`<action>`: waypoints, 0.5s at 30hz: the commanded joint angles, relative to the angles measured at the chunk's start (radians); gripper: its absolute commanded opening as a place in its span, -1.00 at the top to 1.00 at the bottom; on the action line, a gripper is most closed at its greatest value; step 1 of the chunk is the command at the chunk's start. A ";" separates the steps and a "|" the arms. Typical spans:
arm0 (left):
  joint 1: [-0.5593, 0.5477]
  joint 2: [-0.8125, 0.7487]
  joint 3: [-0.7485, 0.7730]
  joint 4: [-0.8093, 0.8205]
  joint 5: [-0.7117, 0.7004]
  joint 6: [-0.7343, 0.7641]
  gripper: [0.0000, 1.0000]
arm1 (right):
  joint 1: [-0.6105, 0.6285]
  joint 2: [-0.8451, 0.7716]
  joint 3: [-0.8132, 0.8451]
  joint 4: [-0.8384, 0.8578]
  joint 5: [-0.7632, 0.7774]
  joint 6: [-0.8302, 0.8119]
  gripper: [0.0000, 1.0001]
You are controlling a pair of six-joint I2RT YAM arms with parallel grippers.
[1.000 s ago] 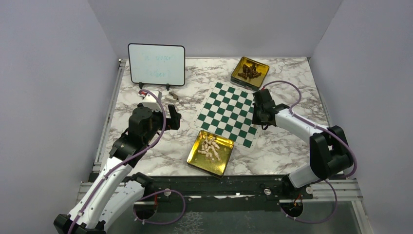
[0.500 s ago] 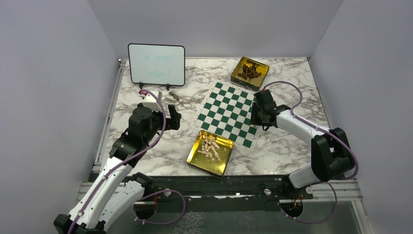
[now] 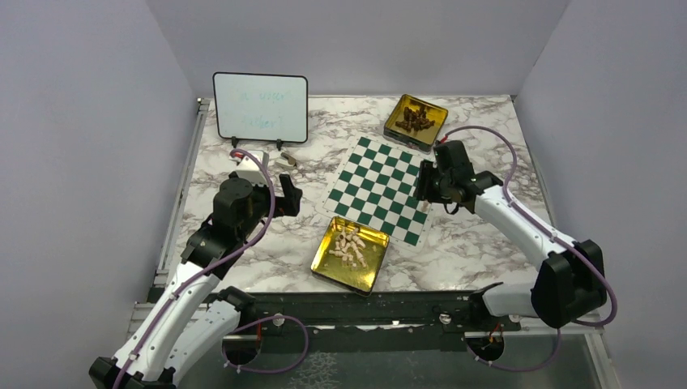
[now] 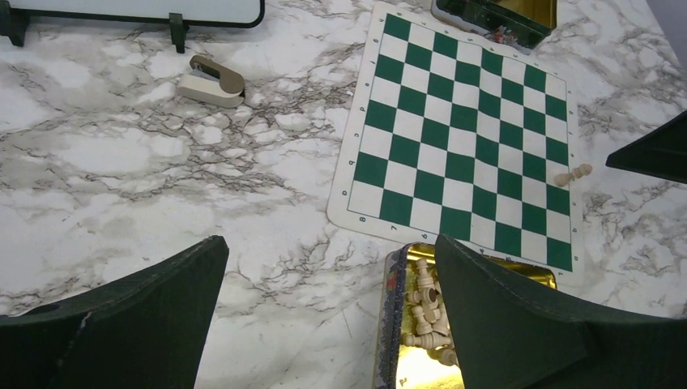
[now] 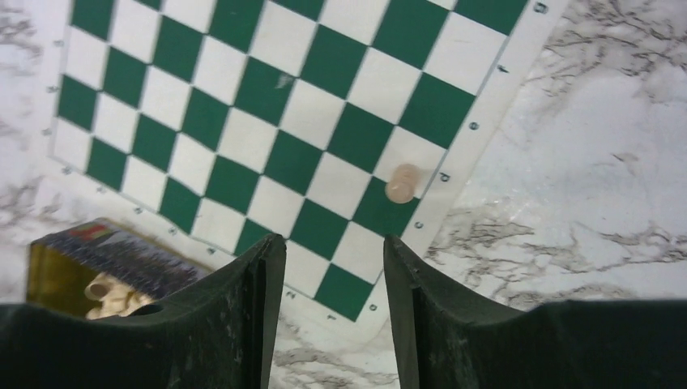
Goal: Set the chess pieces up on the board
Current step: Place the chess piece on the chessboard, then pick up the chess piece from the storage box.
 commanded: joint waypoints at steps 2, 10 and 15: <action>-0.005 -0.020 0.004 0.021 0.071 -0.025 -0.98 | 0.004 -0.089 0.016 0.003 -0.237 -0.020 0.03; -0.004 -0.026 -0.018 0.015 0.010 0.013 -0.98 | 0.221 -0.084 -0.020 0.084 -0.240 0.031 0.12; -0.005 -0.057 -0.014 0.011 -0.051 0.020 -0.98 | 0.393 -0.020 -0.011 0.116 -0.173 0.037 0.16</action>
